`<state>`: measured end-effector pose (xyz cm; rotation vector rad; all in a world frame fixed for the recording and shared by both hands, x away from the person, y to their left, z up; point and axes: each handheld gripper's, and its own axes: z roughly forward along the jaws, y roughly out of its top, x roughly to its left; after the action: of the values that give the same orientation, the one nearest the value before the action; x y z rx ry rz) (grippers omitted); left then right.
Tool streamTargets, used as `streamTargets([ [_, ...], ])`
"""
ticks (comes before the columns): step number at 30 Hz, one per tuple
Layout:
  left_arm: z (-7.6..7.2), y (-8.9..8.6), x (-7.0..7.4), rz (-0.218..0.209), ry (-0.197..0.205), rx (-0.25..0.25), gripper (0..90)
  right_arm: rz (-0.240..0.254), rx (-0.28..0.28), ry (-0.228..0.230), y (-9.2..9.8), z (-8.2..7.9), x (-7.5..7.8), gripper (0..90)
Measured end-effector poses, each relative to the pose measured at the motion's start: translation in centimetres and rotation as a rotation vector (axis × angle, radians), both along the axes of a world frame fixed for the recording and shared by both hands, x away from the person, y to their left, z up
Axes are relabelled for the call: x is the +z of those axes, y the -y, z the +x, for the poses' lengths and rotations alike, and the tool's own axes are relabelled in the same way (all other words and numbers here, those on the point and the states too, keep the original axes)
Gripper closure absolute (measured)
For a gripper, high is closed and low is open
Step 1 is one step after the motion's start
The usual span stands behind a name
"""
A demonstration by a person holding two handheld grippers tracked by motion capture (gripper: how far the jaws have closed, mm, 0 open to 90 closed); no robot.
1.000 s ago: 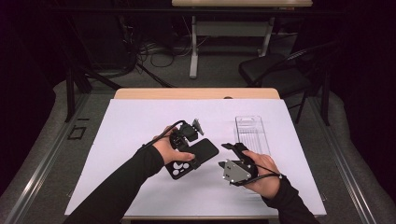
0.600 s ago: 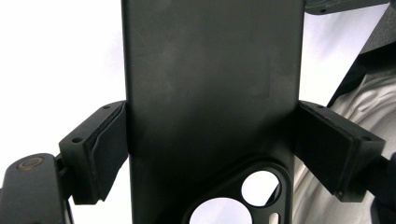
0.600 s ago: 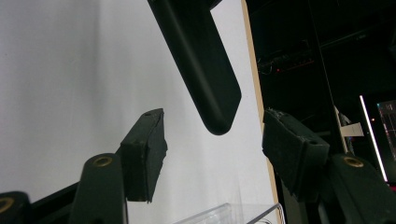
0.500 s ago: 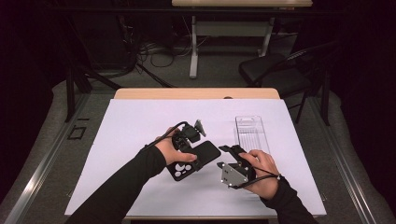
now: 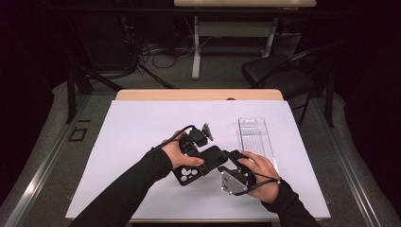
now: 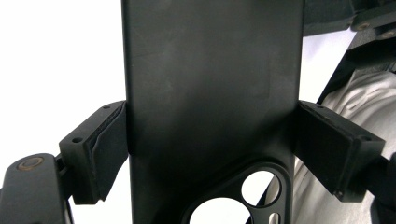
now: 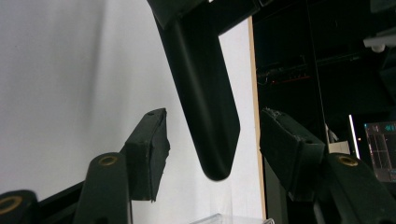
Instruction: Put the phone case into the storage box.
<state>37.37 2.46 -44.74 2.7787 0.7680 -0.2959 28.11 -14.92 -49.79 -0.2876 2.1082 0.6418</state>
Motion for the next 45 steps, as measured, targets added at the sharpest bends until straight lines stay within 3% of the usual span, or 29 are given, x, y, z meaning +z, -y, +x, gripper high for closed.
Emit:
streamTargets([
  [2, -0.1, 0.2, 0.0, 0.000, -0.002, 0.000, 14.3, -0.025, 0.015, 0.012, 0.0, 0.0, 0.0, 43.1],
  [7, -0.3, 0.5, 0.0, -0.001, -0.004, -0.006, 14.3, -0.029, 0.036, 0.026, -0.2, -0.2, -0.2, 44.2],
  [12, -0.4, 0.7, 0.1, -0.001, -0.007, -0.020, 14.3, -0.028, 0.038, 0.029, -0.5, -0.2, -0.4, 45.2],
  [14, -0.5, 0.8, 0.1, -0.008, -0.005, -0.016, 14.3, -0.059, 0.039, 0.033, -0.4, -0.3, -0.3, 45.9],
  [25, -0.8, 1.2, 0.3, -0.003, -0.012, -0.033, 14.3, -0.088, 0.058, 0.059, -0.6, -0.3, -0.6, 50.1],
  [30, -0.8, 1.4, 0.3, 0.001, -0.013, -0.039, 14.3, -0.106, 0.039, 0.061, -0.6, -0.4, -0.8, 50.8],
  [45, -0.7, 1.6, 0.4, -0.007, -0.032, -0.039, 14.3, -0.163, 0.048, 0.143, -0.8, -0.3, -1.0, 58.2],
])
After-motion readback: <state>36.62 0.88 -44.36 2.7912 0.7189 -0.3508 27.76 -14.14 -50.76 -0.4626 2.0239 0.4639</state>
